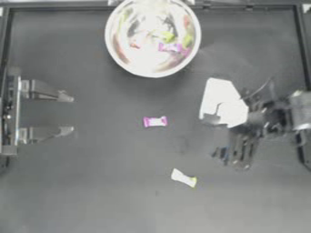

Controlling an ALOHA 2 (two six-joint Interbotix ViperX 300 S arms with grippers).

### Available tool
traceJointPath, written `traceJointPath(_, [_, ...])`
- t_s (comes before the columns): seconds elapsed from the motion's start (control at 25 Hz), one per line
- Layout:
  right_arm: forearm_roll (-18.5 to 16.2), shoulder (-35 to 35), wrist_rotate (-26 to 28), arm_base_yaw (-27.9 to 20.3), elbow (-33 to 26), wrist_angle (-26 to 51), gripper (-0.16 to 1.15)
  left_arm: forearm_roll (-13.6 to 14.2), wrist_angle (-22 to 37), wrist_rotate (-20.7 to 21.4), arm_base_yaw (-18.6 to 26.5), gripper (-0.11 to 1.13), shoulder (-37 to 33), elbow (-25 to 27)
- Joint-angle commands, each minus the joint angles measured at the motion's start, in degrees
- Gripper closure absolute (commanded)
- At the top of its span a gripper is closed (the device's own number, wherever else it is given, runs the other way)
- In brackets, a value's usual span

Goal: Put candies in bowl

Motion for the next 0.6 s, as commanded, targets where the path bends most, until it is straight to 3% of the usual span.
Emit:
traceJointPath(0.04, [-4.0, 2.5, 5.2, 3.2, -3.5, 1.1, 0.0, -0.1, -0.1, 0.0, 0.4, 0.09, 0.0, -0.6])
traceJointPath(0.4, [-4.8, 10.5, 12.8, 6.8, -7.5, 0.4, 0.0, -0.1, -0.1, 0.0, 0.7, 0.09, -0.1, -0.4])
traceJointPath(0.6, [-4.5, 14.9, 14.5, 7.5, -7.7, -1.9, 0.0, -0.1, -0.5, 0.0, 0.7, 0.09, -0.1, 0.2])
